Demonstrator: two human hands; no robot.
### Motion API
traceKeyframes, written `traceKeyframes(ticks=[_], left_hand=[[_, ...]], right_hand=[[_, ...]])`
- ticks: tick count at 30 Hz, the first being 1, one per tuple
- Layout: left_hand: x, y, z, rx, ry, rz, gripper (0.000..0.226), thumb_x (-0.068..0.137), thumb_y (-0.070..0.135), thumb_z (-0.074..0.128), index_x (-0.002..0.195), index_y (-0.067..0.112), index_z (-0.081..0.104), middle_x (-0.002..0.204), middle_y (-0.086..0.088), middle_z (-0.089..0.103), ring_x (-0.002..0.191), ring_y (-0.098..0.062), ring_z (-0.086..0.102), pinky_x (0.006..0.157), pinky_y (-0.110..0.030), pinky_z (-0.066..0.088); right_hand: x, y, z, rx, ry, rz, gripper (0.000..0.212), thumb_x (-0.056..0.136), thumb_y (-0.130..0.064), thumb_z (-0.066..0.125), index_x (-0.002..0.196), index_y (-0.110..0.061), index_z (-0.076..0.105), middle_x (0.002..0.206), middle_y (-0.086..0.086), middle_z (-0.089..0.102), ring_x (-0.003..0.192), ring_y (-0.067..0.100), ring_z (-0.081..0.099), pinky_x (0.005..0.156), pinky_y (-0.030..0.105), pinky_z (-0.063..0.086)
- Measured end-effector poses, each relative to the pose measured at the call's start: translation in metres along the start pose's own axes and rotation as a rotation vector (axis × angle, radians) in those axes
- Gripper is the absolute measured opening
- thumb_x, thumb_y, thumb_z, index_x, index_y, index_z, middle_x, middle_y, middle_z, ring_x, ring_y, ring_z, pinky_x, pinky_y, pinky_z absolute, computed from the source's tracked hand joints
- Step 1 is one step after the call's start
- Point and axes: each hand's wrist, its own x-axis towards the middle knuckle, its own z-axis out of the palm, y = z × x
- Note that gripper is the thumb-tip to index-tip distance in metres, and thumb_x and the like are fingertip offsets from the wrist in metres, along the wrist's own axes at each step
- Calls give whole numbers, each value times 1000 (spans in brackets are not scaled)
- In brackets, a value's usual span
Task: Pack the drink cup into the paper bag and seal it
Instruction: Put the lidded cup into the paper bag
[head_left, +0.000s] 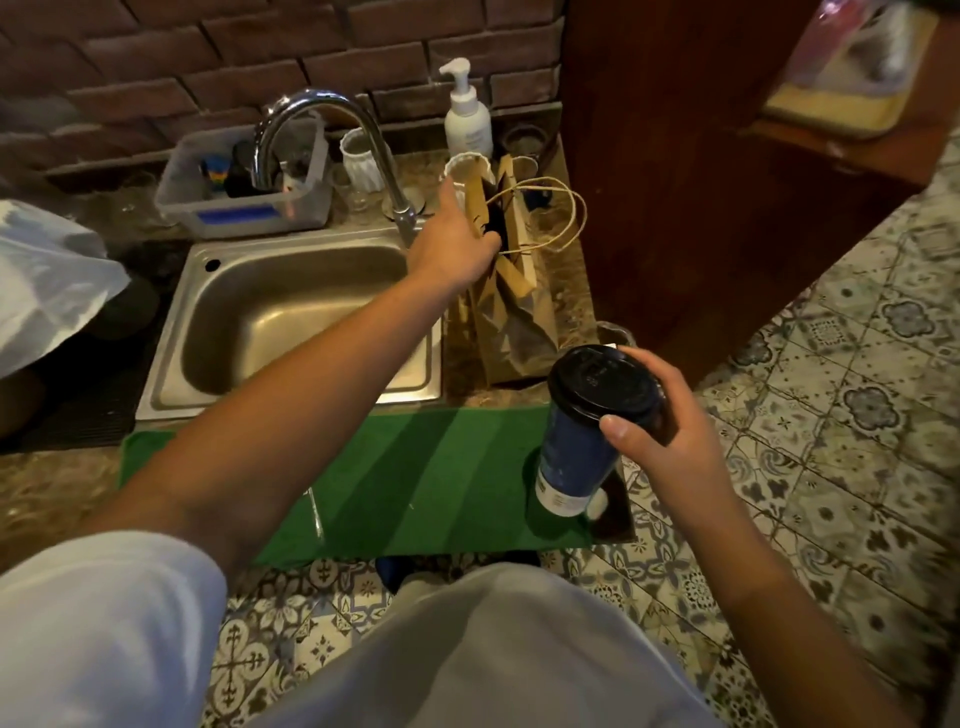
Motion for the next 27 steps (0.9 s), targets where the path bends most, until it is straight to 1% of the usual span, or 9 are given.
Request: traceKeyframes(ticks=[2, 4, 7, 9, 12, 18, 24, 26, 27], left_hand=[[1, -7, 1, -95, 4, -25, 85, 94, 25, 65, 162, 20, 15, 135, -13, 65, 120, -33, 65, 103, -48, 52], [-3, -16, -1, -259, -52, -28, 81, 96, 15, 62, 163, 22, 16, 127, -17, 69, 100, -26, 72, 89, -44, 58], [-15, -30, -12, -460, -111, -19, 81, 99, 8, 59, 163, 31, 16, 72, 7, 71, 58, -3, 65, 59, -26, 54], [-26, -36, -20, -562, -133, 3, 81, 100, 7, 58, 163, 37, 17, 61, 13, 66, 62, -3, 66, 56, -20, 53], [-48, -47, -30, -682, -173, 7, 80, 100, 8, 58, 161, 41, 17, 75, -1, 68, 78, -16, 68, 64, -22, 56], [-97, -74, -36, -716, -210, -24, 76, 99, 20, 59, 158, 50, 21, 84, 4, 78, 91, -10, 75, 87, -41, 52], [-134, -83, -26, -767, -157, -62, 68, 105, 16, 54, 158, 46, 25, 88, 31, 75, 98, 0, 73, 95, -37, 50], [-144, -85, -26, -774, -145, -45, 67, 105, 18, 55, 157, 48, 24, 92, 12, 78, 100, -15, 73, 97, -41, 52], [-148, -86, -26, -774, -137, -39, 67, 104, 21, 55, 156, 50, 24, 96, -9, 76, 97, -26, 71, 95, -44, 52]], right_hand=[[3, 4, -4, 15, 15, 0, 68, 74, -47, 81, 138, -43, 56, 132, -21, 68, 124, 5, 65, 90, 18, 55], [6, 6, -7, 15, 21, 4, 72, 75, -48, 80, 142, -39, 55, 133, -19, 68, 126, 7, 64, 92, 19, 55], [14, 4, -11, 6, 21, -13, 73, 74, -57, 82, 140, -42, 56, 135, -16, 67, 127, 8, 64, 92, 19, 55], [19, -2, -13, 2, 26, -42, 74, 72, -67, 80, 138, -44, 57, 134, -15, 68, 126, 8, 64, 92, 19, 54], [29, -15, -17, 30, 57, -95, 66, 75, -61, 78, 136, -44, 59, 130, -15, 69, 123, 10, 65, 93, 23, 55], [56, -52, -33, 225, 84, -215, 64, 77, -31, 67, 141, -30, 56, 135, -5, 65, 127, 22, 62, 96, 33, 53], [74, -77, -15, 302, 18, -227, 80, 78, -32, 58, 153, -9, 42, 141, 6, 61, 134, 31, 58, 109, 48, 47], [77, -79, -3, 323, 11, -210, 80, 79, -35, 58, 152, -7, 44, 140, 10, 61, 130, 29, 60, 105, 47, 48], [77, -80, 2, 339, 10, -199, 77, 79, -35, 58, 150, -8, 46, 140, 12, 61, 129, 30, 60, 104, 49, 48]])
